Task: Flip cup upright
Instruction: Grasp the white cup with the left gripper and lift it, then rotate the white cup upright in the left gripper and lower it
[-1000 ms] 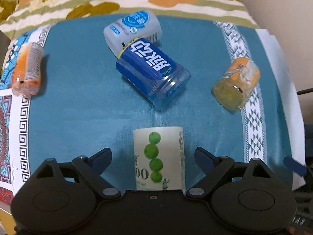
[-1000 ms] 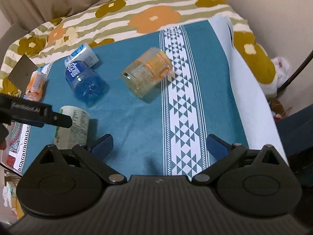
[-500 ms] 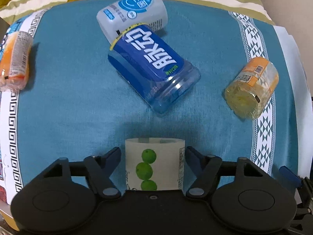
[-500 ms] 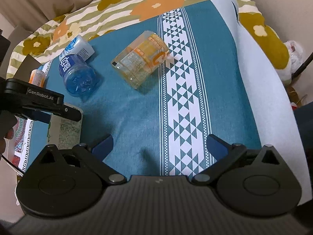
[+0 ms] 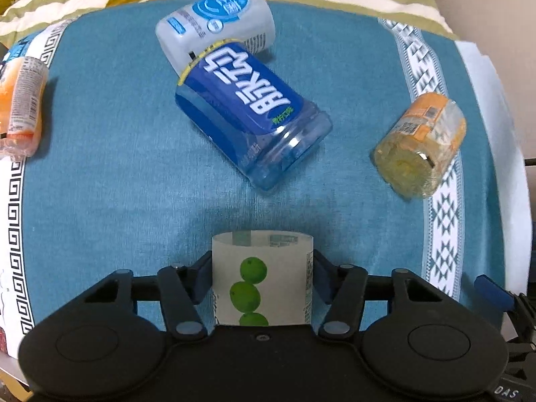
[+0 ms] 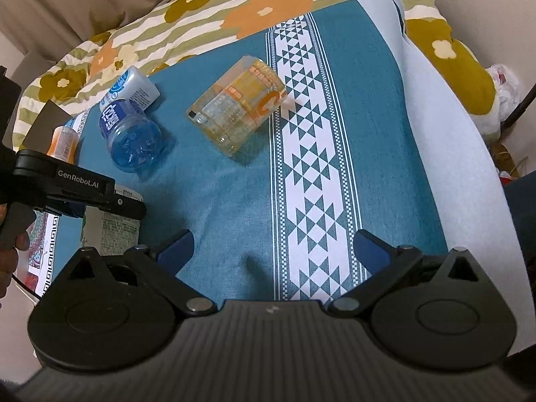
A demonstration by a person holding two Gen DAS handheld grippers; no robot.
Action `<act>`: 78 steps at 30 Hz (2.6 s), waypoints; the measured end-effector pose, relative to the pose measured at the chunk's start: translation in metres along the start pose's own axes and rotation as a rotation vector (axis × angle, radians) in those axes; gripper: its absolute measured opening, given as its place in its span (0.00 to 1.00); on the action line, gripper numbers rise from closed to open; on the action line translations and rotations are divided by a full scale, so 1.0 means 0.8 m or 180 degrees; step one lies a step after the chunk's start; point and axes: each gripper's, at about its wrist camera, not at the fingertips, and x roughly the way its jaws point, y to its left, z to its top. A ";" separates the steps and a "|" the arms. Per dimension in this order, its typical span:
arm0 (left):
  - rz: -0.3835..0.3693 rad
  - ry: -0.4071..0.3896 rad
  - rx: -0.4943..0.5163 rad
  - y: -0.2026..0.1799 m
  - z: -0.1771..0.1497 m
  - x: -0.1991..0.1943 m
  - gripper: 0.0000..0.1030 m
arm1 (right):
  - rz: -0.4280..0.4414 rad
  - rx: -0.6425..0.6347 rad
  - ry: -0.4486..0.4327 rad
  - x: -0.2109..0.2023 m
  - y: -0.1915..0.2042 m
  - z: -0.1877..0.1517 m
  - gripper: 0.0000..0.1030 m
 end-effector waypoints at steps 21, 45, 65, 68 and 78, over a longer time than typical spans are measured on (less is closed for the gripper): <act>-0.0062 -0.2427 0.0284 0.006 -0.102 -0.053 0.61 | 0.0069 -0.0150 -0.0260 -0.019 0.037 -0.027 1.00; 0.0121 -0.2185 0.0498 0.008 -0.145 -0.041 0.63 | -0.0114 -0.0224 -0.0304 -0.022 0.047 -0.061 1.00; 0.0375 -0.2021 0.0554 -0.006 -0.144 -0.031 0.97 | -0.0080 -0.0204 -0.0329 -0.027 0.042 -0.059 1.00; 0.0345 -0.2001 0.0481 -0.001 -0.146 -0.033 0.97 | -0.0100 -0.0223 -0.0335 -0.029 0.041 -0.058 1.00; 0.0210 -0.1907 0.0325 0.019 -0.175 -0.073 0.97 | -0.0227 -0.0330 -0.0485 -0.062 0.064 -0.045 1.00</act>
